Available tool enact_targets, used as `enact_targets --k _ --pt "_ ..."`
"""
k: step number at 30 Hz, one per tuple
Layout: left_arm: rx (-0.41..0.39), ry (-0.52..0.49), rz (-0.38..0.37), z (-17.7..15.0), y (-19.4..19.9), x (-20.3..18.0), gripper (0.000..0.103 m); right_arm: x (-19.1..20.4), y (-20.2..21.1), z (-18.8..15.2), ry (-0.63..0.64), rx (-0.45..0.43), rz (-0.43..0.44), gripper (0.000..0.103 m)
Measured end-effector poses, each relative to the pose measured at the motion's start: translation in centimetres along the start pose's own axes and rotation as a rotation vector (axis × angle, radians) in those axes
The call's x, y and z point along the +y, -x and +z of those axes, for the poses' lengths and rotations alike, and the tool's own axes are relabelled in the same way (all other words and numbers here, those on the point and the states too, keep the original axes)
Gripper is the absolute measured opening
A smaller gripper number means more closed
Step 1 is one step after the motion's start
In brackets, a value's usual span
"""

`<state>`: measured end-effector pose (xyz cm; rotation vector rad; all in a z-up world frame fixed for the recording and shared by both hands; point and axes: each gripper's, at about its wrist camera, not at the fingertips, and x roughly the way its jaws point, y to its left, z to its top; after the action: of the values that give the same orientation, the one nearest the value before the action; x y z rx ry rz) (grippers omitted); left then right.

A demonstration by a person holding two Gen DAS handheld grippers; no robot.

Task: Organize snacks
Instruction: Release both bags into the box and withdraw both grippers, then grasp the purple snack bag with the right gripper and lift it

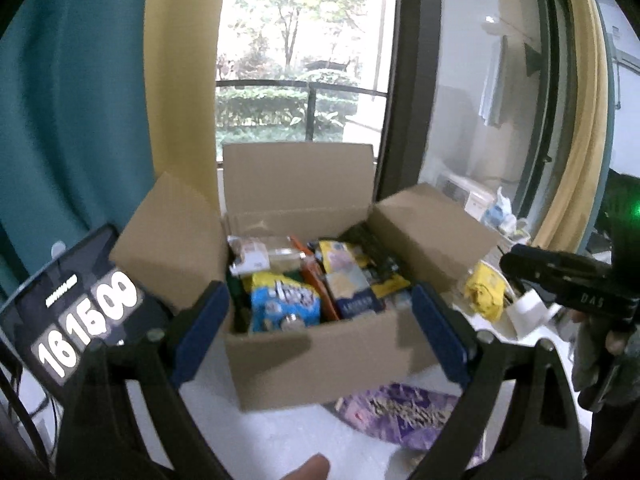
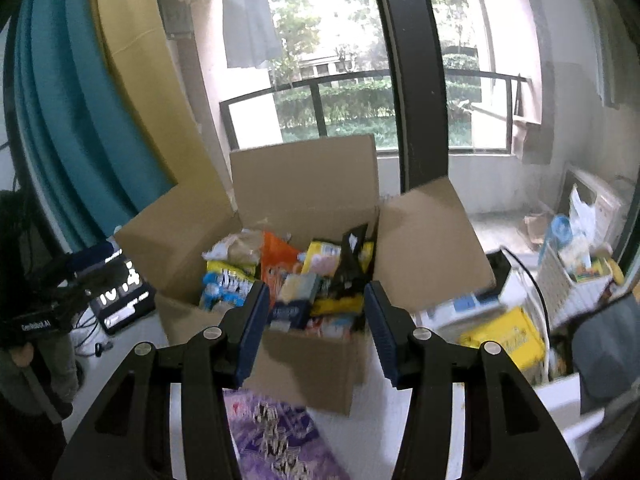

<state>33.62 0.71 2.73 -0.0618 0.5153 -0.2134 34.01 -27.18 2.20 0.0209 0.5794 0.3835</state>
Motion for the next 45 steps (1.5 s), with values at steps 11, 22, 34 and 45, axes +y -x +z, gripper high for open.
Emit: enact_targets --k 11,22,34,45 --pt "0.165 0.02 -0.026 -7.1 -0.3 -2.3 0.094 -1.5 1.4 -6.5 -0.057 0.107 0.025 0.058" --pt "0.35 0.029 -0.015 -13.4 -4.8 -3.9 0.094 -4.2 -2.1 -11.9 -0.131 0.249 0.076 0.067" --pt "0.466 0.041 -0.009 -16.4 -8.5 -3.5 0.094 -4.1 -7.8 -15.1 -0.144 0.441 0.212 0.067" --pt "0.485 0.066 -0.048 -17.3 -8.6 -3.5 0.094 0.2 -8.4 -15.8 -0.043 0.49 0.302 0.067"
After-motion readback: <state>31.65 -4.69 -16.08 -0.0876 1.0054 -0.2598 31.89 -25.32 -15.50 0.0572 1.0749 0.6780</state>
